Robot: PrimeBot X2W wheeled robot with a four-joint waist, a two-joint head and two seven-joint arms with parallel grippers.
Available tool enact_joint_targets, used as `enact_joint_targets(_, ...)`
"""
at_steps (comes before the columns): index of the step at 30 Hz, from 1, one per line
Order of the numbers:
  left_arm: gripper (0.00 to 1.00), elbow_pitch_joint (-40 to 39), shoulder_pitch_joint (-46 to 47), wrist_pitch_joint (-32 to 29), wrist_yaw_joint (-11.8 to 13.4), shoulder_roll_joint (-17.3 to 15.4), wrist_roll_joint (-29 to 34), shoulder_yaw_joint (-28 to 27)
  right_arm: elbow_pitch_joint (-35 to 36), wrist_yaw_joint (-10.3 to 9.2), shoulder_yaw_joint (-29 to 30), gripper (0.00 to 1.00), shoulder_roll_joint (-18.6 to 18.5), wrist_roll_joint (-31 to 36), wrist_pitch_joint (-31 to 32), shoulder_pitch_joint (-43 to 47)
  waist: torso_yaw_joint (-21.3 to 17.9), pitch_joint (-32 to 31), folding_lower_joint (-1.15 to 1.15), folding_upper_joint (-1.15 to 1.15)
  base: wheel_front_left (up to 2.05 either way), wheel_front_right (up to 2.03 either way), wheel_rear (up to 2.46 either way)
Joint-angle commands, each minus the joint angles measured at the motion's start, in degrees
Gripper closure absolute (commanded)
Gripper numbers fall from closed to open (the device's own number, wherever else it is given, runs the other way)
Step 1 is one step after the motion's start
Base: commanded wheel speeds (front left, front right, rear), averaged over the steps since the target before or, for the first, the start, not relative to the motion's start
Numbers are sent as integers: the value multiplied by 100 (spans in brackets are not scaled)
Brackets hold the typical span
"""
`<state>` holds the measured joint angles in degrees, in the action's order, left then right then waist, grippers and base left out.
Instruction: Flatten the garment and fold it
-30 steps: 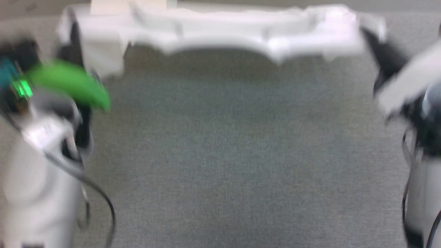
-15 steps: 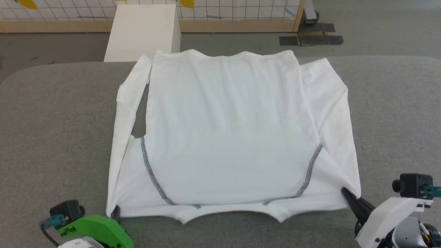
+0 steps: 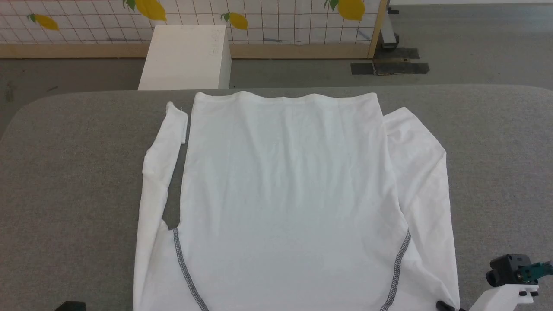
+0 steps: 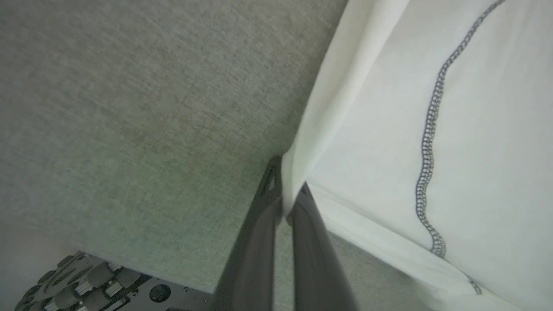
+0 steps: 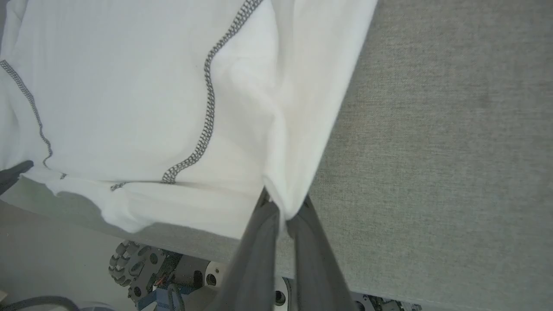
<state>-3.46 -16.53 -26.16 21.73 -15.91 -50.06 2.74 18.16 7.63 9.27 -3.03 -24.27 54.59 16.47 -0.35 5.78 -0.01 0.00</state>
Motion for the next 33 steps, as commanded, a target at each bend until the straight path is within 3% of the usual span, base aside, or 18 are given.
enact_joint_targets(1, 100, 73, -218, -120, 123, -158, -14, -36, 68, -14, 102, 100, -90, 159, 69, 40, -6, -10, 1, 0, 0, 0, 0)
enact_joint_targets(3, 100, 48, -199, -150, 123, -146, -4, 19, 29, -14, -13, 100, -79, 305, 153, 27, 2, -20, 1, 0, 0, 0, 0)
enact_joint_targets(4, 100, 44, -166, -143, 115, -113, -20, 32, 1, -14, -52, 89, -69, 340, 143, 8, 12, -23, 1, 0, 0, 0, 0)
enact_joint_targets(5, 86, 49, -111, -106, 109, -92, -5, 44, -47, -14, -116, 55, -59, 361, 128, -7, 28, -26, 1, 0, 0, 0, 0)
enact_joint_targets(6, 0, 59, -67, -87, 97, -84, 10, 63, -88, -14, -156, 0, -52, 372, 125, -12, 39, -24, 1, 0, 0, 0, 0)
enact_joint_targets(13, 0, -29, 164, 55, -5, -224, 94, -11, -70, -14, -95, 0, -32, 289, 8, -46, 59, -64, 1, 0, 0, 0, 0)
enact_joint_targets(17, 0, -333, 143, 160, 157, -435, 286, -176, 155, -14, 219, 0, -32, 215, -55, -130, 24, -77, 1, 0, 0, 0, 0)
enact_joint_targets(21, 0, -702, 298, 697, 215, -673, 739, -357, 356, -14, 677, 0, -19, 232, -231, -530, -17, -30, 1, 0, 0, 0, 0)
enact_joint_targets(23, 0, -830, 517, 1289, 72, -771, 1070, -415, 366, -14, 874, 0, -16, 281, -372, -916, -47, 45, 1, 0, 0, 0, 0)
enact_joint_targets(30, 0, -598, 1371, 3649, -865, -739, 1938, -163, -347, -14, 1185, 0, -348, 770, -1104, -2777, -84, 570, 1, 0, 0, 0, 0)
enact_joint_targets(33, 0, -464, 1712, 4002, -1074, -703, 2300, 13, -899, -14, 999, 0, -556, 991, -1240, -3510, -102, 882, 1, 0, 0, 0, 0)
